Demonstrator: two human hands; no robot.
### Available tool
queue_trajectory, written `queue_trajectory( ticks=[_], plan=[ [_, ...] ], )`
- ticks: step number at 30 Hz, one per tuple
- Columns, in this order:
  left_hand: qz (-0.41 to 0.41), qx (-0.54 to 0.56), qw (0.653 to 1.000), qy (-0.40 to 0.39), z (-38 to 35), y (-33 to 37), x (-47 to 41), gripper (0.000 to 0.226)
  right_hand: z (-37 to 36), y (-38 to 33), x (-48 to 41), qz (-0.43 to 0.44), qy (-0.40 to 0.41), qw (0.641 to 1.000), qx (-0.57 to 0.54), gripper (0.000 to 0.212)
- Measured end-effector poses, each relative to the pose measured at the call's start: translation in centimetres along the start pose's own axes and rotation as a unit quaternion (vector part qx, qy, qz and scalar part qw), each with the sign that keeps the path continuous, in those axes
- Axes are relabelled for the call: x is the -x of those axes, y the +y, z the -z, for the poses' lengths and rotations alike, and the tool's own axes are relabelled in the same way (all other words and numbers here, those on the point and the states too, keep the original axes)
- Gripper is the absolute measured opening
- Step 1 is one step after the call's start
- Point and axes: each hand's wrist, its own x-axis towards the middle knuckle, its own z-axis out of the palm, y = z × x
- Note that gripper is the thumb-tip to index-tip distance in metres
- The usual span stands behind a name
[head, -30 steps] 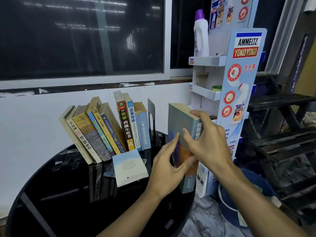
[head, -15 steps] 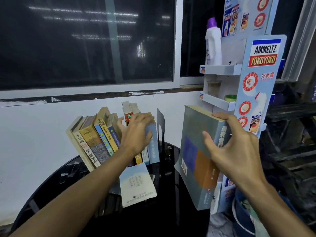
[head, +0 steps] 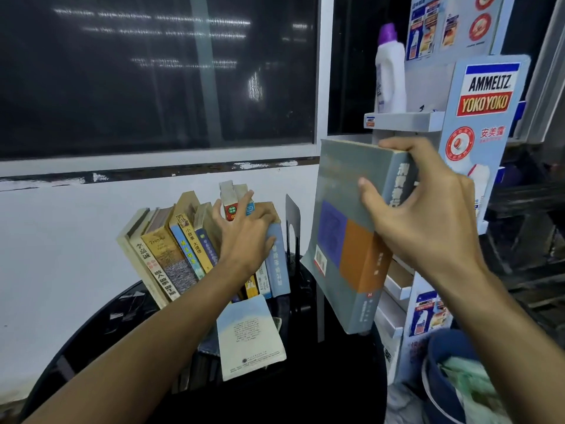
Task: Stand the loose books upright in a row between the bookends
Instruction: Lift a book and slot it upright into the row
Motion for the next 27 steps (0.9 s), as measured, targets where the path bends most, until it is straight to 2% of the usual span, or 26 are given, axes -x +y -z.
queue_trajectory(
  ticks=[13, 27],
  plan=[
    [0.004, 0.003, 1.000, 0.012, -0.4, -0.7, 0.4, 0.039, -3.6, -3.3, -7.8, 0.066, 0.039, 0.997, -0.016, 0.046],
    [0.000, -0.009, 0.999, 0.031, -1.1, -1.3, 0.9, 0.041, -12.0, -2.0, -12.1, 0.048, 0.041, 0.998, 0.013, 0.044]
  ],
)
